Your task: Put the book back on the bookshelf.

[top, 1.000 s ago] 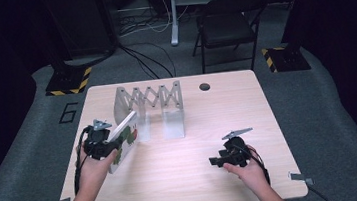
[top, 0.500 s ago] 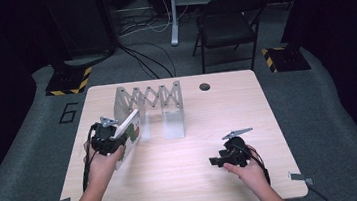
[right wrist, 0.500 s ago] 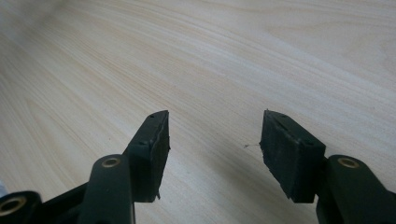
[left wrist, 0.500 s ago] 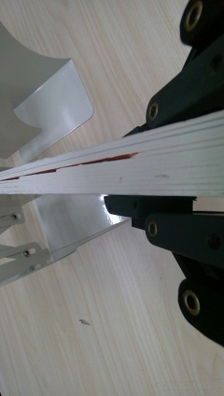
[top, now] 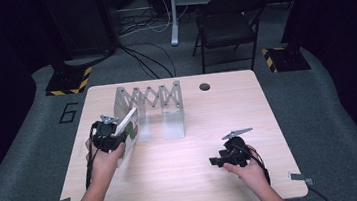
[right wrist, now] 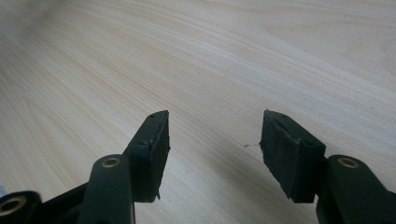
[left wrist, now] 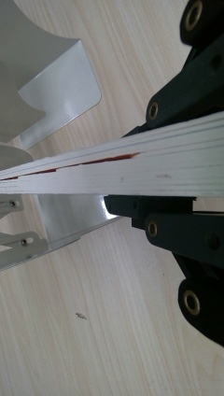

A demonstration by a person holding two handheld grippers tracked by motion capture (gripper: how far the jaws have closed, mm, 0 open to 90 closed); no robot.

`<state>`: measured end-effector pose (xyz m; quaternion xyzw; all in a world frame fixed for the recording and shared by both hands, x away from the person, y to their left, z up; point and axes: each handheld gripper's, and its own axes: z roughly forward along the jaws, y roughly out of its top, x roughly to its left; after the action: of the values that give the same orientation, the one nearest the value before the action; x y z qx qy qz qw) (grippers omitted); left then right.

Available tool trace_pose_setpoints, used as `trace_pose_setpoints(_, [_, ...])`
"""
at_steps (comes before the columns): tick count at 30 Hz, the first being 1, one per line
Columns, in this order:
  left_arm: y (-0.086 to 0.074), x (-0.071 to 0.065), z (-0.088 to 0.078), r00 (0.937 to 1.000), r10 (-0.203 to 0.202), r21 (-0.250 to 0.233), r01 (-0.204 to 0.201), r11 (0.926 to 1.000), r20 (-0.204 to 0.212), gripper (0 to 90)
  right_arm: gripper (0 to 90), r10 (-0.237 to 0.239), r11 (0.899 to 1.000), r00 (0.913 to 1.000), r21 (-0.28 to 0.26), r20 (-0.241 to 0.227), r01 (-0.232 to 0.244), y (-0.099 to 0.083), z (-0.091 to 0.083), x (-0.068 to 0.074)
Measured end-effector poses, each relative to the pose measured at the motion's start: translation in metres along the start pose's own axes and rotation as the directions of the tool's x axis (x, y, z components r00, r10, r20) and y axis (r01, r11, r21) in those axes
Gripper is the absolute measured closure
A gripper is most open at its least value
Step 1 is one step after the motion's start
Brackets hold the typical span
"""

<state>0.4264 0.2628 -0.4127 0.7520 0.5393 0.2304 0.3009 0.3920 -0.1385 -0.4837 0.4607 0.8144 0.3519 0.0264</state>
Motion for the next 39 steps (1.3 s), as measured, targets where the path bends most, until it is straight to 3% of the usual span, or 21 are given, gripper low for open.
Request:
trace_pose_setpoints(1, [0.001, 0.001, 0.000, 0.9999, 0.016, 0.021, -0.016, 0.9997, 0.002, 75.3, 42.2, -0.002, 1.000, 1.0000, 0.000, 0.000, 0.002, 0.000, 0.000, 0.000])
trace_pose_setpoints(4, [0.001, -0.002, 0.002, 0.9997, 0.023, 0.023, -0.022, 0.9995, -0.009, 75.2, 42.2, 0.000, 1.000, 1.0000, -0.001, 0.004, 0.000, 0.000, 0.001, 0.000])
trace_pose_setpoints(18, [0.012, -0.002, 0.015, 0.9990, -0.037, 0.048, 0.038, 0.9981, -0.026, 75.2, 42.2, 0.006, 1.000, 1.0000, 0.003, 0.005, -0.006, 0.000, -0.001, 0.000])
trace_pose_setpoints(28, [0.015, -0.007, 0.025, 0.9977, -0.055, 0.074, 0.058, 0.9956, -0.039, 74.9, 42.2, 0.004, 1.000, 1.0000, 0.001, 0.005, -0.004, 0.000, 0.000, 0.000])
trace_pose_setpoints(39, [0.020, -0.007, 0.035, 0.9953, -0.086, 0.065, 0.089, 0.9939, -0.045, 74.8, 42.2, 0.003, 1.000, 1.0000, 0.004, 0.001, -0.003, 0.000, -0.001, -0.001])
